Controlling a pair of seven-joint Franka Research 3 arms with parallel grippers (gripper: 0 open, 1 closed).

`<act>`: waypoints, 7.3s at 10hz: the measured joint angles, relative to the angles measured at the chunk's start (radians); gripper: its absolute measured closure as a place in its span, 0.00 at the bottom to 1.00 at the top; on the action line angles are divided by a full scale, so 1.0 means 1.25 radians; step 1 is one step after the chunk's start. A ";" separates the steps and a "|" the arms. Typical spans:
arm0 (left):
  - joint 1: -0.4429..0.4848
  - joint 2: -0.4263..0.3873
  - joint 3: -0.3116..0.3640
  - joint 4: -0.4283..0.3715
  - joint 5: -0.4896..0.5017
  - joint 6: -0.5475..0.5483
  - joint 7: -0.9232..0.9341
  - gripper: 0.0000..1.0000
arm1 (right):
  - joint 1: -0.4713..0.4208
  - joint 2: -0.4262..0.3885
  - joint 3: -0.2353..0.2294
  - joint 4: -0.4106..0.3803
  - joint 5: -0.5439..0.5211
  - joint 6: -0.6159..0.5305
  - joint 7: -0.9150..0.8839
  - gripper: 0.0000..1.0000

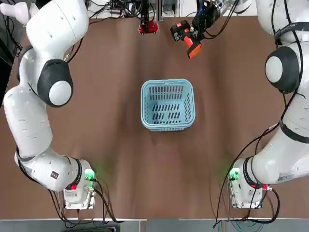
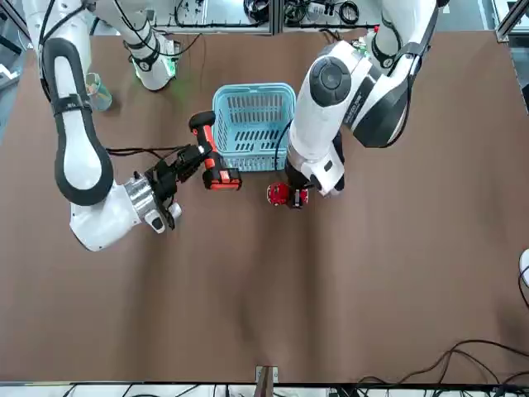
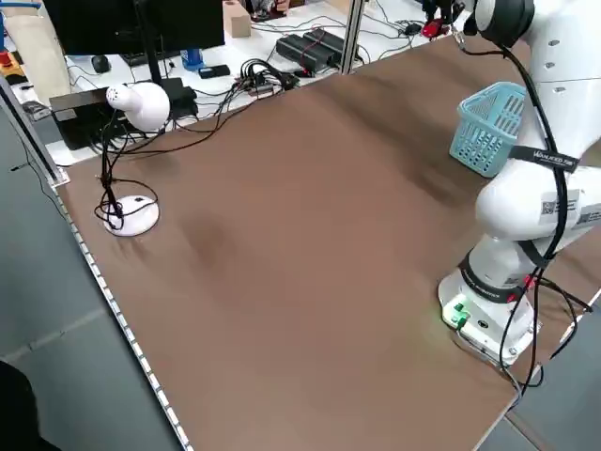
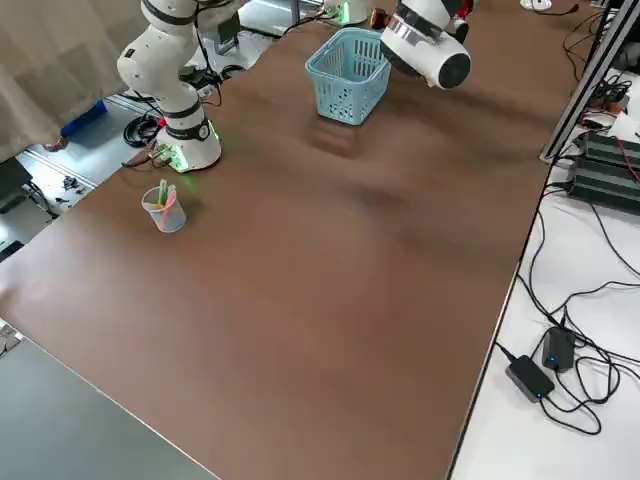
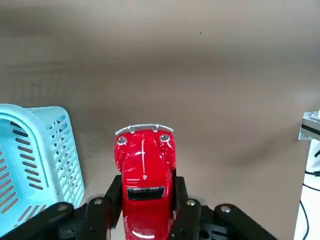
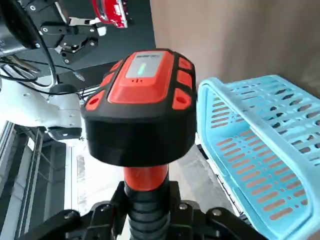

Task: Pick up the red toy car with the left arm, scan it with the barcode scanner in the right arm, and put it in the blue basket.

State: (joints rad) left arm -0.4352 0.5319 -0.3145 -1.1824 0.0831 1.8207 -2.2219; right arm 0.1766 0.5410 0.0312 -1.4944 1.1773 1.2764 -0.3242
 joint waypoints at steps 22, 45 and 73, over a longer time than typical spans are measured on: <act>-0.008 -0.005 -0.017 -0.004 -0.001 -0.023 0.000 0.56 | 0.026 0.003 -0.021 0.010 -0.080 0.082 -0.032 0.63; -0.002 -0.197 -0.260 -0.659 -0.050 0.412 -0.321 0.56 | -0.182 -0.024 -0.032 -0.146 -0.910 0.760 0.202 0.63; -0.144 0.084 -0.164 -0.521 0.182 0.472 -0.350 0.56 | -0.196 0.047 -0.021 -0.182 -0.910 0.846 0.202 0.01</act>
State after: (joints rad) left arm -0.6152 0.6367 -0.5192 -1.8332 0.3100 2.4113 -2.6592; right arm -0.0690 0.6002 0.0053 -1.7215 0.0395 2.3344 -0.0716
